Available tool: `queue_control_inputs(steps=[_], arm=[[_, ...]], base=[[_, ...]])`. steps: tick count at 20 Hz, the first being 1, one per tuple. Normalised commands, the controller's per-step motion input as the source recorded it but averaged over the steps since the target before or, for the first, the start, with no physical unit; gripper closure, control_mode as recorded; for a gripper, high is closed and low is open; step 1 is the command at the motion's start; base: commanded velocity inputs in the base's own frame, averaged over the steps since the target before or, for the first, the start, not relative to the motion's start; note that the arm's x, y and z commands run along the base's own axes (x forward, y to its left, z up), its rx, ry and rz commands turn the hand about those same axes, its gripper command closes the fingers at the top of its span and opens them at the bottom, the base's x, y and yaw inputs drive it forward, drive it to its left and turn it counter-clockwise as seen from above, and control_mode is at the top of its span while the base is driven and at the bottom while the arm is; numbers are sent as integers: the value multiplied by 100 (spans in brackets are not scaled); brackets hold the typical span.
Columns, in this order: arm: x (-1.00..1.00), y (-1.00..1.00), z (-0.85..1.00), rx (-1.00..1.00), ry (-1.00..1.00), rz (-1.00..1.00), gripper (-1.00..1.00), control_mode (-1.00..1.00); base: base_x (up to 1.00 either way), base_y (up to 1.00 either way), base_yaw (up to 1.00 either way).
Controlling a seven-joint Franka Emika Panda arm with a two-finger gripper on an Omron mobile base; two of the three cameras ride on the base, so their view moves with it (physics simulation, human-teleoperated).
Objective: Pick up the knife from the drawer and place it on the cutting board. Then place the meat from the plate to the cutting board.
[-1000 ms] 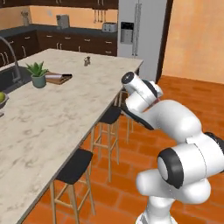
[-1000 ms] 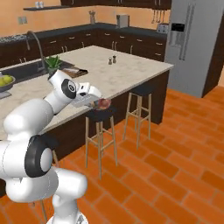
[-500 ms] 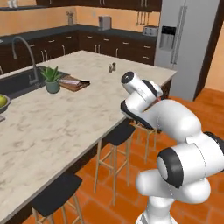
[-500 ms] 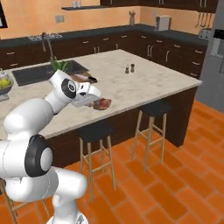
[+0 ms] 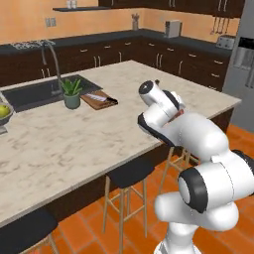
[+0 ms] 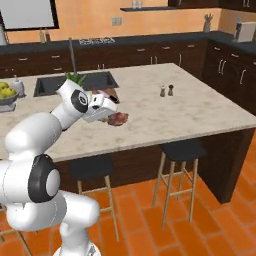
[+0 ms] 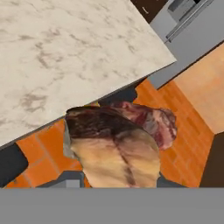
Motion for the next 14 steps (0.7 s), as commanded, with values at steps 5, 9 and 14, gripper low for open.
queue_control_inputs(steps=[5,9,14], arm=[[0,0,0,0,0,0,100,100],[0,0,0,0,0,0,100,100],[0,0,0,0,0,0,100,100]], base=[[73,-68,52],[78,-43,46],[63,-43,41]])
